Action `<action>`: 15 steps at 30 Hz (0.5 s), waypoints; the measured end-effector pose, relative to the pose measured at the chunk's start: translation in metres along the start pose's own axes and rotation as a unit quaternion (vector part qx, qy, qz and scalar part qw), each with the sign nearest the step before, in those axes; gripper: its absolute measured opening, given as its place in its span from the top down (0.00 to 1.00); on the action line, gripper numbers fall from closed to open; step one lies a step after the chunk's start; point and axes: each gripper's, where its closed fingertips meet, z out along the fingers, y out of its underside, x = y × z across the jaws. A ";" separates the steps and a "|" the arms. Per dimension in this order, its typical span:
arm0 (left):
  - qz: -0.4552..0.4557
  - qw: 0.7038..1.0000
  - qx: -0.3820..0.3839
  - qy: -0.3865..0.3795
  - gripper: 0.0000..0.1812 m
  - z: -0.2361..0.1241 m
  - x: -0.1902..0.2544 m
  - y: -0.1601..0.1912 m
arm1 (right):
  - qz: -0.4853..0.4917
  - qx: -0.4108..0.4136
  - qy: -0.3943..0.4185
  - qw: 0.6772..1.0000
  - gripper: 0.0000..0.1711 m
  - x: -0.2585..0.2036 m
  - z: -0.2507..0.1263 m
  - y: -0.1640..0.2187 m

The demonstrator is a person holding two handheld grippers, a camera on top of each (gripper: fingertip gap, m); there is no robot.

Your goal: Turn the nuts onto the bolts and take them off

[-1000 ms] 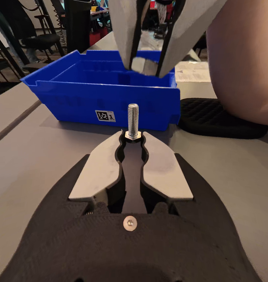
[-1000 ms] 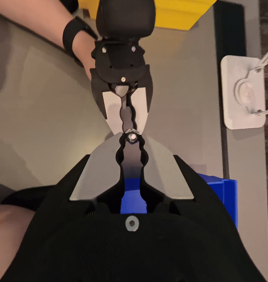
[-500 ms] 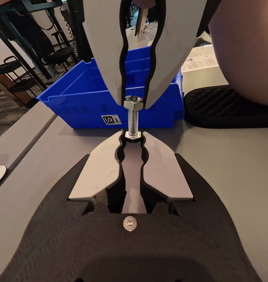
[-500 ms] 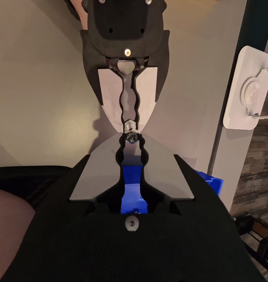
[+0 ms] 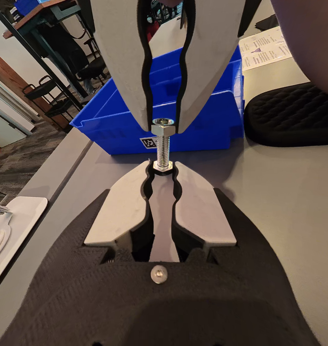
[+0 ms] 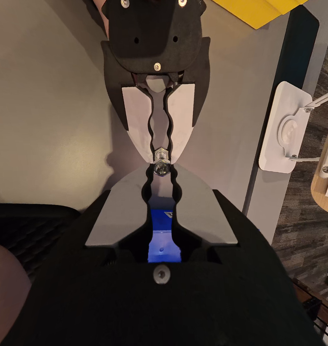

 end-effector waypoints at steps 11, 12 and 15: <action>-0.028 0.999 0.005 -0.026 0.90 -0.005 -0.015 0.000 | 0.129 0.024 -0.003 0.991 0.89 0.017 0.001 -0.008; -0.032 0.999 0.005 -0.033 0.90 -0.006 -0.018 0.000 | 0.150 0.029 -0.004 0.988 0.89 0.020 0.001 -0.009; -0.041 0.997 -0.002 -0.062 0.90 -0.009 -0.029 0.001 | 0.215 0.044 -0.007 0.976 0.89 0.030 0.003 -0.012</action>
